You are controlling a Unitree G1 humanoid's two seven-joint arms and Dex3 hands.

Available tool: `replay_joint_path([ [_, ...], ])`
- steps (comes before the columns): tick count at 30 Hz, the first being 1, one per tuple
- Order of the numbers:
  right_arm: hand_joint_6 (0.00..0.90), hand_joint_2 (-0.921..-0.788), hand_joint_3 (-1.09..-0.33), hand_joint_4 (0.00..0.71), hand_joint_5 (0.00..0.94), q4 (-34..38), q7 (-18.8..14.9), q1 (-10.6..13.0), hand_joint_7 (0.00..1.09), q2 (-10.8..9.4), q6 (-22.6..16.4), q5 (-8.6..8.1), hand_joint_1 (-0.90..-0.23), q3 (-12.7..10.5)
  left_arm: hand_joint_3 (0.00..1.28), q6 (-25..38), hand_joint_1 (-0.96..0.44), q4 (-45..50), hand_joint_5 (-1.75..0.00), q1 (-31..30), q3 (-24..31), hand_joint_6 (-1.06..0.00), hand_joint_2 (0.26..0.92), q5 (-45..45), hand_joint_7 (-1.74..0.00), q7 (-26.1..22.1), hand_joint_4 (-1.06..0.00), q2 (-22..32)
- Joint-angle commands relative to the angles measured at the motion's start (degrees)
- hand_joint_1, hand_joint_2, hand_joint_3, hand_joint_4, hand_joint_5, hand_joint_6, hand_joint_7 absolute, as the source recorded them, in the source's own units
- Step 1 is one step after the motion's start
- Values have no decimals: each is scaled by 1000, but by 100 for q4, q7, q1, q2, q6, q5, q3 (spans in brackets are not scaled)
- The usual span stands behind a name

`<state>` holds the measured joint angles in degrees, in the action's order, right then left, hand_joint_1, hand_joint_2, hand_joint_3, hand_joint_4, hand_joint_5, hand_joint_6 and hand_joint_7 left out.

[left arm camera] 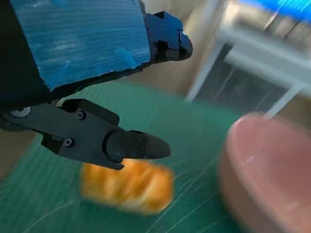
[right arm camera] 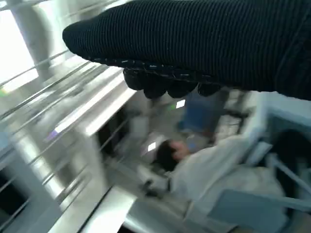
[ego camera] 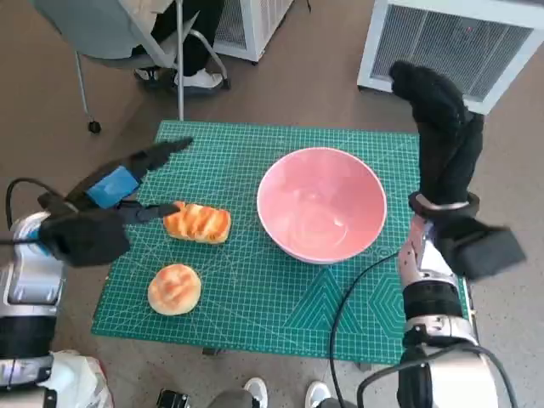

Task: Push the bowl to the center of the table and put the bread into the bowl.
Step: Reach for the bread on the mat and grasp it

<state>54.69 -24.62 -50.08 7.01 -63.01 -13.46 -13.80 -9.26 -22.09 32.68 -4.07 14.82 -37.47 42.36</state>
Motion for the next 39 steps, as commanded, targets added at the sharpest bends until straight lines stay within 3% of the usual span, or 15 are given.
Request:
replay_joint_path([
  [1,167,-921,-791,349,4,-116,-143,275,410,47,-57,-88,-586,67,5,314,-247,-273,-1,329,-318,-227,851,244,-27,-280,-75,84],
  [9,176,-921,-788,350,3,-196,-36,319,399,18,-55,-12,-587,112,0,1072,14,-400,-2,751,-993,-256,810,809,-9,-805,-98,10],
  [12,179,-921,-787,351,3,-216,3,326,399,4,14,2,-586,132,0,1325,29,-317,0,898,-1292,-254,805,1119,-6,-945,-86,-25],
  [39,184,-921,-762,358,3,-144,189,353,391,-5,63,106,-593,215,0,801,-87,-1363,-7,1241,-2062,-289,784,1819,-8,-258,-101,-680],
])
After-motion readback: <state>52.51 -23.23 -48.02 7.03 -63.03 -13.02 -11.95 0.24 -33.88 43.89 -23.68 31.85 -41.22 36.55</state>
